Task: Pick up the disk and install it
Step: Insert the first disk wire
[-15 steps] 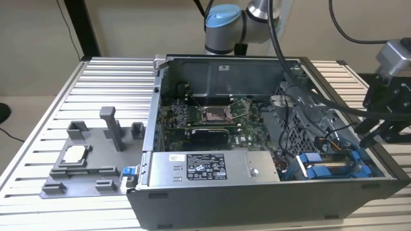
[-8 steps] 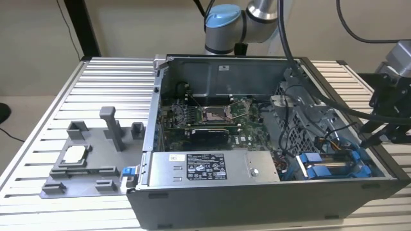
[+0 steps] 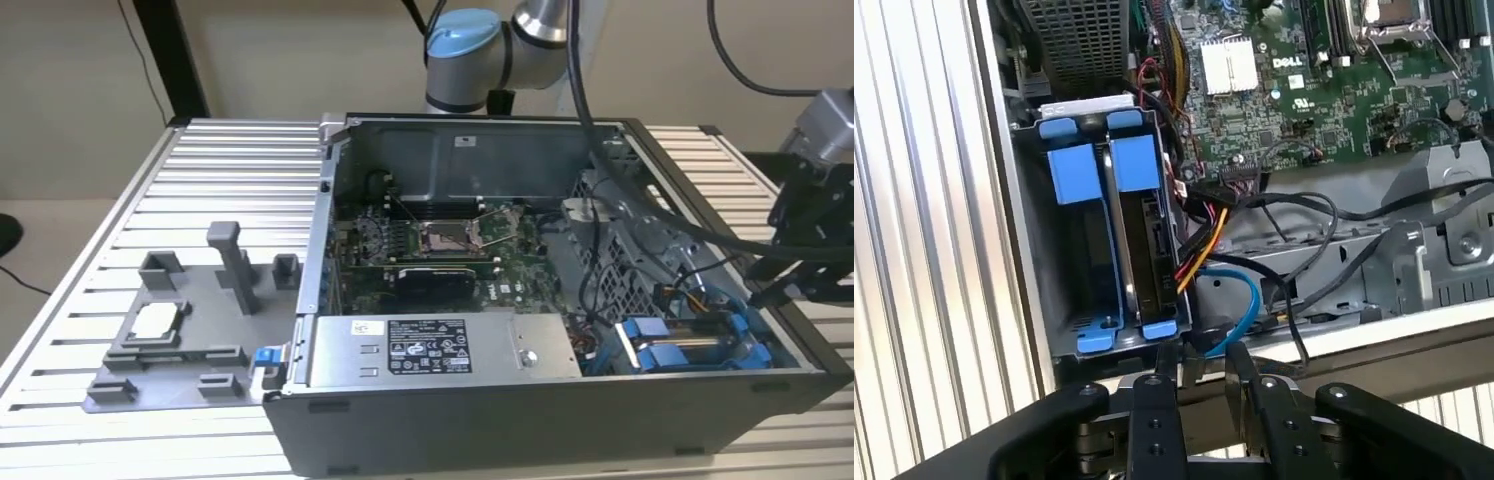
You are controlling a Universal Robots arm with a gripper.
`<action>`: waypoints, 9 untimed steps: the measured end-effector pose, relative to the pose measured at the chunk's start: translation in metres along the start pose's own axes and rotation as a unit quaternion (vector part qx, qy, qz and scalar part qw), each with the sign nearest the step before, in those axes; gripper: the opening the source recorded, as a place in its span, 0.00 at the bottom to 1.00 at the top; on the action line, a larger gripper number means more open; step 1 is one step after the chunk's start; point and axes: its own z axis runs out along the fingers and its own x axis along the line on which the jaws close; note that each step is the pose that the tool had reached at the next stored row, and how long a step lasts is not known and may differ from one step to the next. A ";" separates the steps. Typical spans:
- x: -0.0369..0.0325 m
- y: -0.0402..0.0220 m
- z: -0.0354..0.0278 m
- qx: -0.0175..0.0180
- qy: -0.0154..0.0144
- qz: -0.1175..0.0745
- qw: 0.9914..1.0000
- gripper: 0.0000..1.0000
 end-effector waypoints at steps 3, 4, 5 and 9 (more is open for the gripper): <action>0.0003 0.0000 0.0022 0.001 -0.001 0.015 1.000 1.00; 0.0004 0.0001 0.0029 0.001 -0.001 0.019 1.000 1.00; 0.0007 0.0007 0.0035 0.001 -0.001 0.022 1.000 1.00; 0.0017 0.0048 0.0052 0.002 -0.002 0.029 1.000 1.00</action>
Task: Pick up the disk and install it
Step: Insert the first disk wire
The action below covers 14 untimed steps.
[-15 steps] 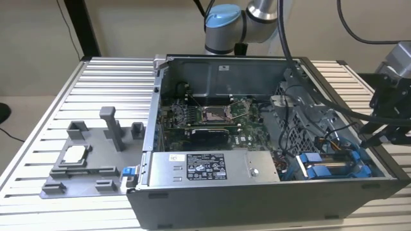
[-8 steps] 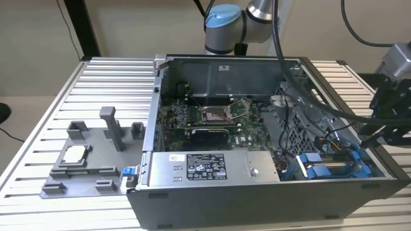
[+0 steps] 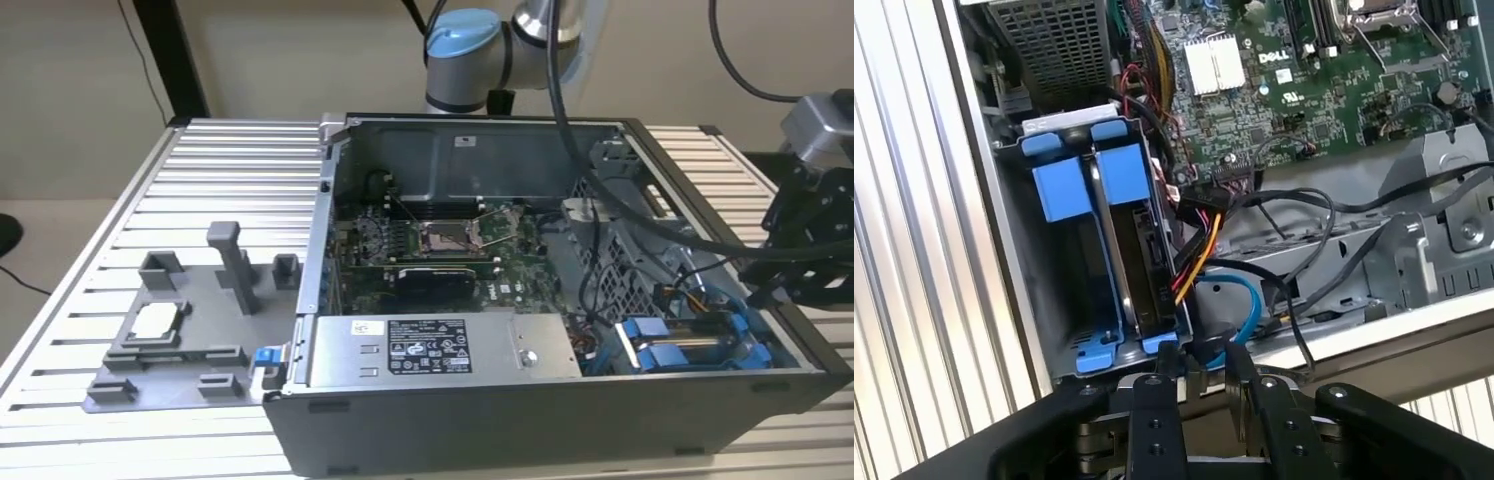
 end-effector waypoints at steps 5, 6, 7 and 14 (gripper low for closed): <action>0.0001 0.0000 0.0007 0.000 0.000 0.002 1.000 1.00; 0.0001 0.0000 0.0008 0.000 0.000 0.002 1.000 1.00; 0.0001 0.0000 0.0008 0.000 0.000 0.002 1.000 0.00; 0.0031 0.0095 0.0013 0.000 0.000 0.002 1.000 0.00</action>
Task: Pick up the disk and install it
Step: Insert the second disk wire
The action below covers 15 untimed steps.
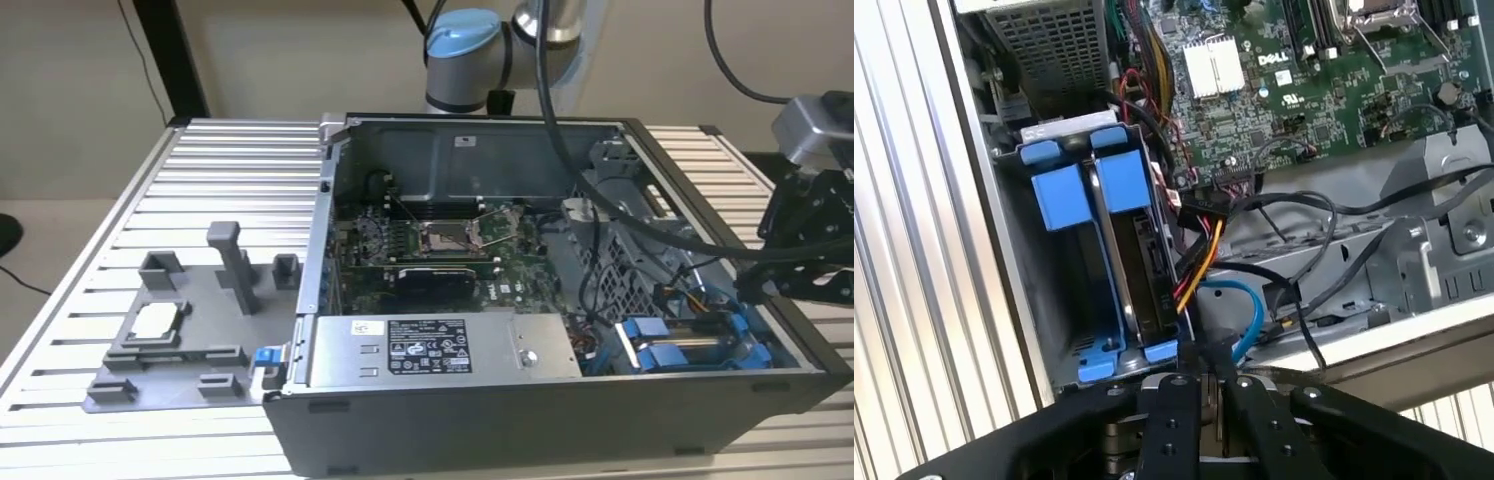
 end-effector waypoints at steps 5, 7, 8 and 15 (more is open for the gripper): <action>0.0064 0.0216 0.0010 0.001 0.000 0.000 1.000 0.00; 0.0088 0.0304 0.0014 0.001 0.000 0.000 1.000 0.00; 0.0100 0.0348 0.0017 0.002 0.000 0.000 1.000 0.00; 0.0137 0.0486 0.0024 0.034 0.004 -0.005 0.999 0.00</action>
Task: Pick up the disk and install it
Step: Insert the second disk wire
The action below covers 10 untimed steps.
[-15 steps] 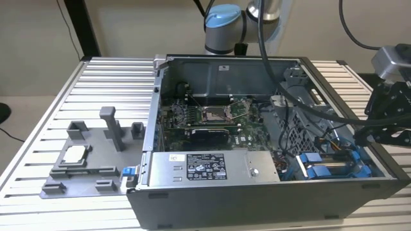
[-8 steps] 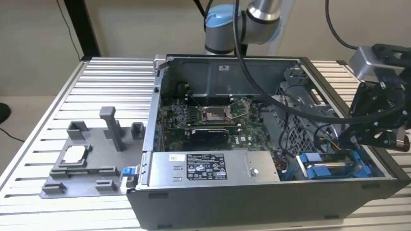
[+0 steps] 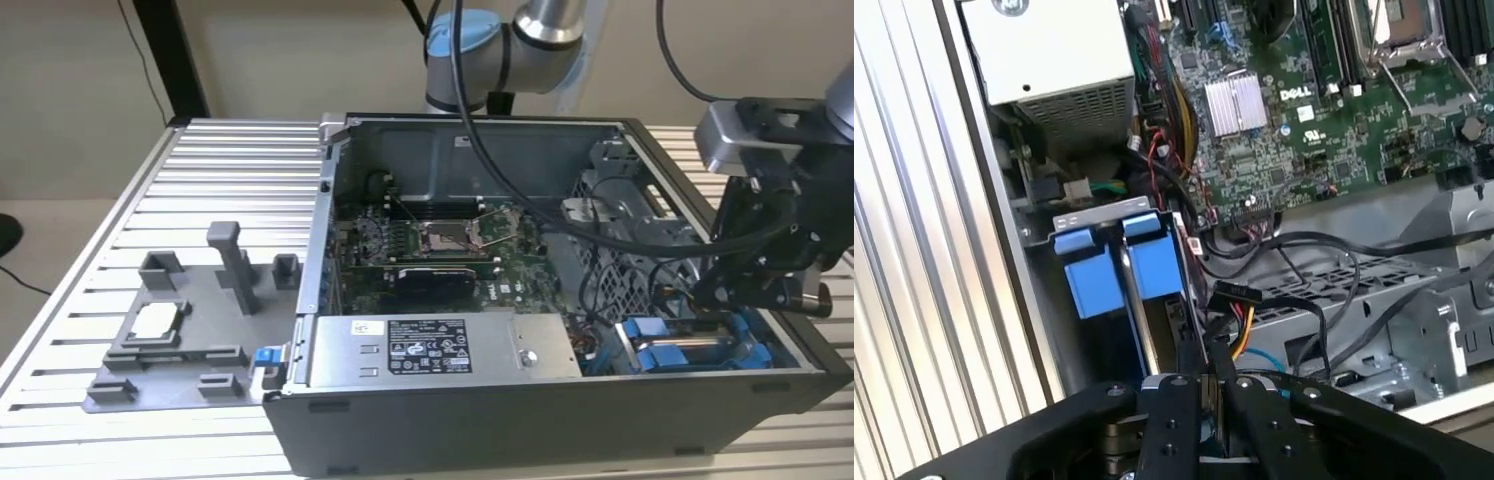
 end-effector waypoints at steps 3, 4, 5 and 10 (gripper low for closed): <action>0.0027 0.0106 -0.0001 0.003 0.009 0.000 1.000 0.00; 0.0037 0.0146 -0.0001 0.003 0.009 0.000 1.000 0.00; 0.0045 0.0176 -0.0001 0.003 0.009 -0.001 1.000 0.00; 0.0063 0.0241 0.0015 0.012 0.006 -0.006 1.000 0.00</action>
